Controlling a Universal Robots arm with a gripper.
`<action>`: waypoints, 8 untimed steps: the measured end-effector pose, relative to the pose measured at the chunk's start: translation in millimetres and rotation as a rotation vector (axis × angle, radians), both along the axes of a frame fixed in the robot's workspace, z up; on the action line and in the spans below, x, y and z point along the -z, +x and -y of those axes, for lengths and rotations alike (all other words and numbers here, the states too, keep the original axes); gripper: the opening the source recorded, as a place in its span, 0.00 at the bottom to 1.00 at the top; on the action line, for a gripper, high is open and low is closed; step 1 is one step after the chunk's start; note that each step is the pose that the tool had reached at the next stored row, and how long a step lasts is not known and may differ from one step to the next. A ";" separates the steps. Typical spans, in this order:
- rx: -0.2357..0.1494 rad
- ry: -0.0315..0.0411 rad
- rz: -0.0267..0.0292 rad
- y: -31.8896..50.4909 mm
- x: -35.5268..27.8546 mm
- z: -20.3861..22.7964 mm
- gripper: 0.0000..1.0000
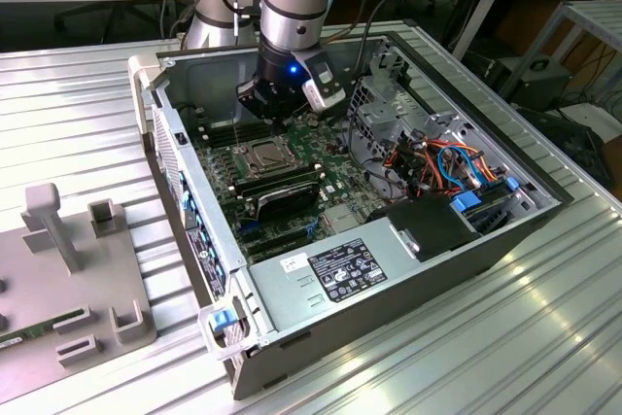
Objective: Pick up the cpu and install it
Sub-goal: 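Close the cpu cover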
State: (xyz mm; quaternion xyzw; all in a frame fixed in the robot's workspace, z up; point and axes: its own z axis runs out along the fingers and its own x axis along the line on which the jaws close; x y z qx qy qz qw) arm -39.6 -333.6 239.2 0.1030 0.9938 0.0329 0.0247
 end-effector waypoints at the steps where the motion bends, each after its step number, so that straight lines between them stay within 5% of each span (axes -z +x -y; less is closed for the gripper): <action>1: 0.000 0.0001 0.0001 0.0 0.0 1.0 0.11; 5: 0.000 0.0000 0.0000 -0.3 0.0 6.9 0.11; 8: -0.006 0.0000 0.0003 -4.1 0.8 7.5 0.11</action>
